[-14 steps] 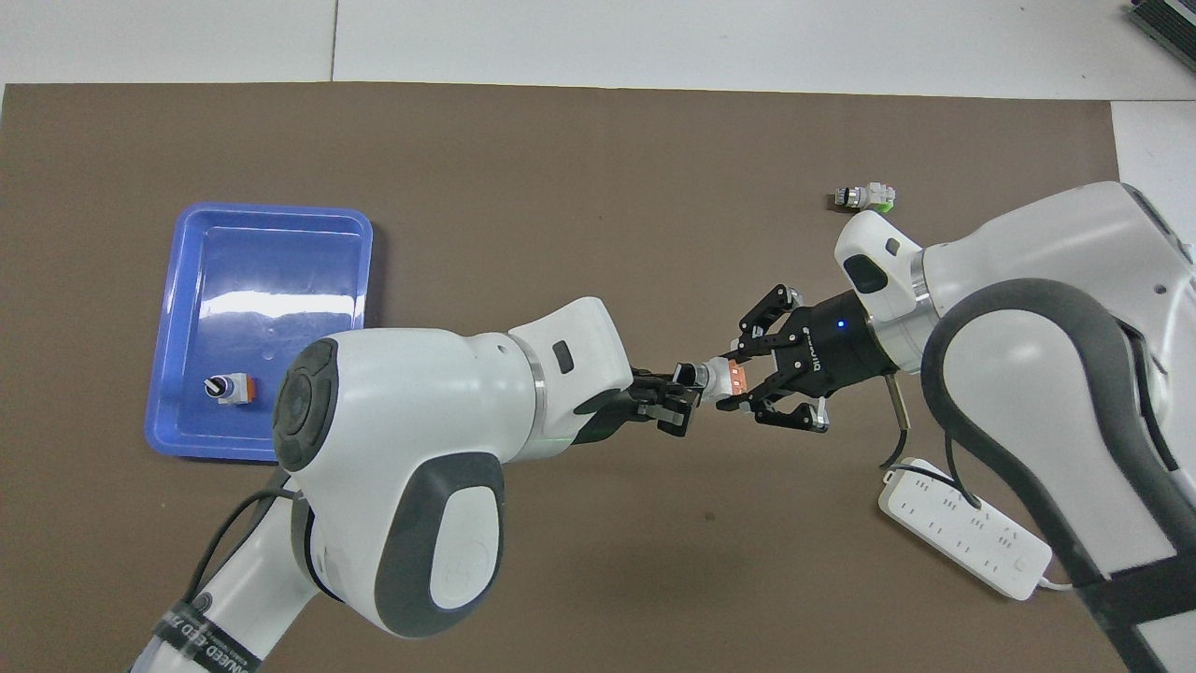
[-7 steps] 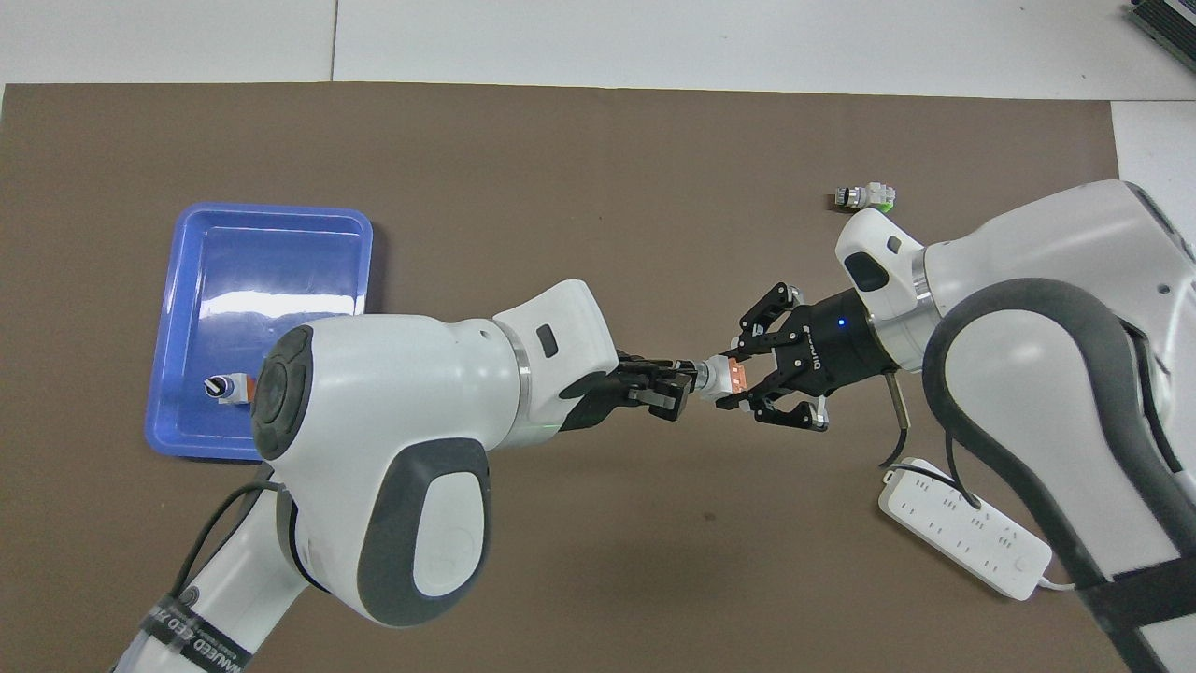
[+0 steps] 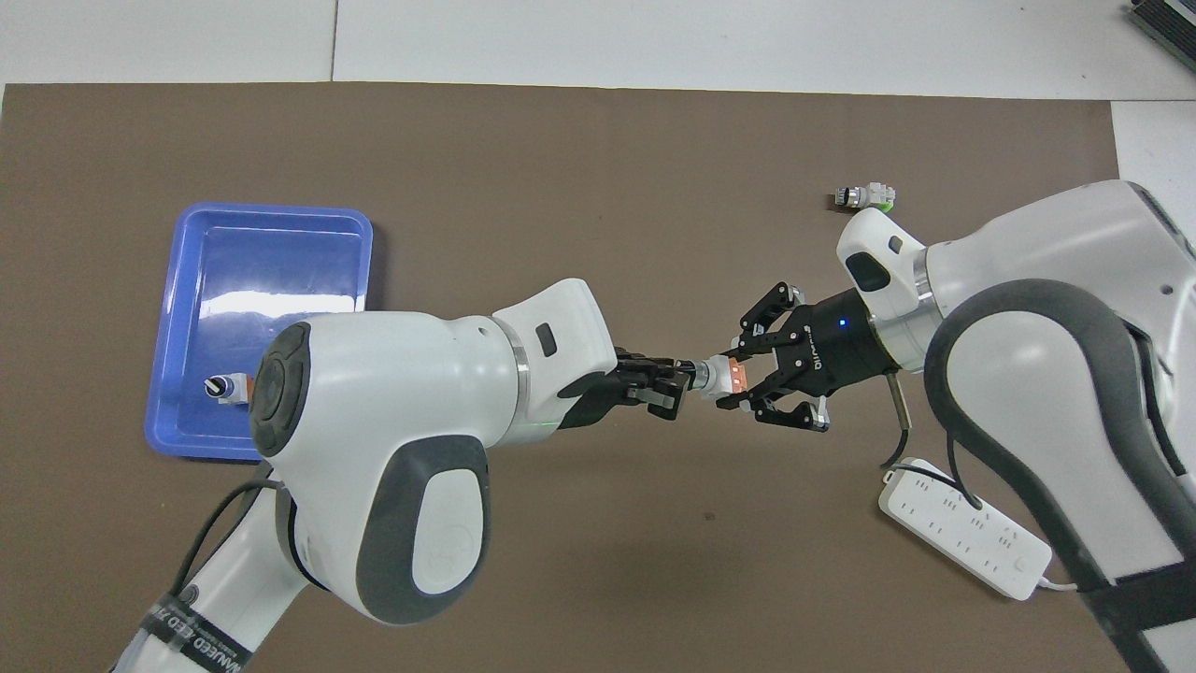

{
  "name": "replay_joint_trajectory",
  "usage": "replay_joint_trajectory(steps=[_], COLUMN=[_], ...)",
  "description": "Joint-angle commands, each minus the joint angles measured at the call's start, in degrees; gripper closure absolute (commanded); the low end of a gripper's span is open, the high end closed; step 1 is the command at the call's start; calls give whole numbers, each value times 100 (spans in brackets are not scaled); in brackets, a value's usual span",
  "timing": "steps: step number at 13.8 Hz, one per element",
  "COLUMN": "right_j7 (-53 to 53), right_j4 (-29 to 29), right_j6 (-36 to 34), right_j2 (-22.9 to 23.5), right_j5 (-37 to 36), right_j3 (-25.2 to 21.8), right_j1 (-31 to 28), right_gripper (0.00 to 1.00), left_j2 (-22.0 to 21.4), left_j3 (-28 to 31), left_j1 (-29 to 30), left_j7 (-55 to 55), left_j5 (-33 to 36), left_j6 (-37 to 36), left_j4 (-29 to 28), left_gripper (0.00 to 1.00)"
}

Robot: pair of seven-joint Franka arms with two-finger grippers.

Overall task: Turn and place switch with both arms
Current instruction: 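Close the left gripper on the switch end held by the right gripper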

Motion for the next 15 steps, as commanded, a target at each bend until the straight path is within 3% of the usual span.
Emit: replay_joint_trajectory(steps=[1,2,5,6,15], right_j7=[148,148,148,148,148], right_j4=[-58,-58,-58,-58,-58], right_j6=[58,58,58,58,58], right_j2=[-102,-102,-102,-102,-102], right_j5=[68,68,68,60,60], right_j3=[28,28,28,28,28], right_j1=[-10,-10,-10,-10,-10], right_gripper=[100,100,100,100,100], left_j2=[67,67,67,67,59], left_j3=[9,1,1,1,-17], left_j1=[-13,-13,-13,-13,4], left_j7=[164,164,164,164,-335], left_j5=[-131,-131,-114,-114,-131], left_j6=[-78,-78,-113,-122,-122], left_j4=[96,96,105,114,105], left_gripper=[75,76,97,100,100])
